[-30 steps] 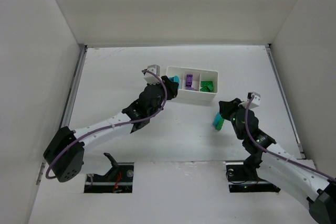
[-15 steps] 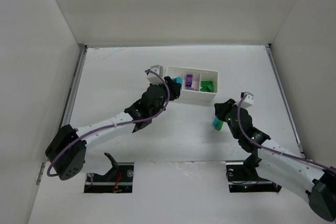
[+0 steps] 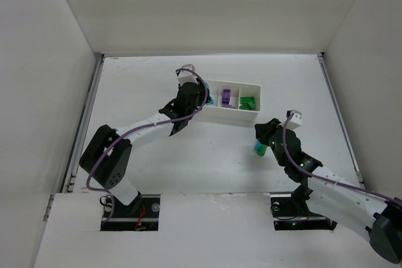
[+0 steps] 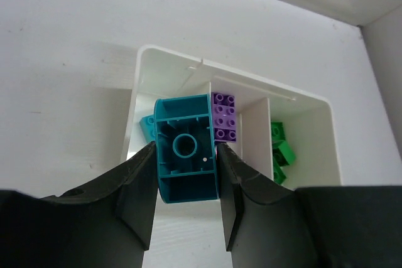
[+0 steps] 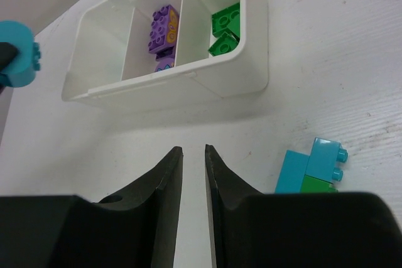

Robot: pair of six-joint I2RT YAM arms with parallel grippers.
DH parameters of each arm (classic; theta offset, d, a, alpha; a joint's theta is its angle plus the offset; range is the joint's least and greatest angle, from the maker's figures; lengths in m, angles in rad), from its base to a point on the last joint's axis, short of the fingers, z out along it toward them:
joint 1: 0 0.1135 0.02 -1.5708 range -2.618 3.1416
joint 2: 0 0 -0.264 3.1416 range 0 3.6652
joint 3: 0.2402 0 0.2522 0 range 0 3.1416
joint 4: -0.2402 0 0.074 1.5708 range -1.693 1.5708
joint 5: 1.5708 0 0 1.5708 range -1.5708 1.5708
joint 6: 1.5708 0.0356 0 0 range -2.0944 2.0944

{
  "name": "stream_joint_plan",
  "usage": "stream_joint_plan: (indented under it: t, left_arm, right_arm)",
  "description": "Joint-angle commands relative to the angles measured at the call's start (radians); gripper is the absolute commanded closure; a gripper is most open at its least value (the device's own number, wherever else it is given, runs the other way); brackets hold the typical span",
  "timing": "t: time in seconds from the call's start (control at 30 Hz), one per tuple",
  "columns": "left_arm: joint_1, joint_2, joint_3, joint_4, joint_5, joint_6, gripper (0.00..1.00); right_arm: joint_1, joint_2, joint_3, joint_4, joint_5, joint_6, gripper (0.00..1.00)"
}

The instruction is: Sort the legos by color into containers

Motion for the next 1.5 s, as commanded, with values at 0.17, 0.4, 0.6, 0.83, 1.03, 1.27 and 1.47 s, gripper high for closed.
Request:
stream_joint_plan:
  t: [0.17,0.4,0.6,0.83,1.03,1.27,1.47]
  left_arm:
    - [0.011,0.175,0.212,-0.057,0.017,0.118,0.81]
    - [-0.001,0.264,0.307,-0.116,-0.026,0.175,0.62]
    - [-0.035,0.238,0.295,-0.104,-0.074,0.222,0.40]
    - [-0.089,0.044,0.148,-0.027,-0.080,0.218,0.37]
    - [-0.169,-0.150,-0.125,0.088,-0.080,0.117,0.37]
    - [-0.248,-0.329,-0.378,0.136,-0.068,-0.038,0.37]
    - [-0.265,-0.477,-0.527,0.139,-0.078,-0.095,0.37]
  right_arm:
    - [0.008,0.026,0.014,0.068,0.001,0.000,0.73]
    - [0.006,0.025,0.019,0.059,0.002,-0.016,0.66]
    - [0.000,0.061,0.040,0.001,0.079,-0.019,0.40]
    - [0.072,0.138,0.126,-0.224,0.368,0.028,0.22]
    - [0.106,0.199,0.137,-0.412,0.363,0.229,0.19]
    - [0.094,0.290,0.192,-0.430,0.265,0.236,0.21]
    - [0.089,0.359,0.183,-0.384,0.142,0.262,0.27]
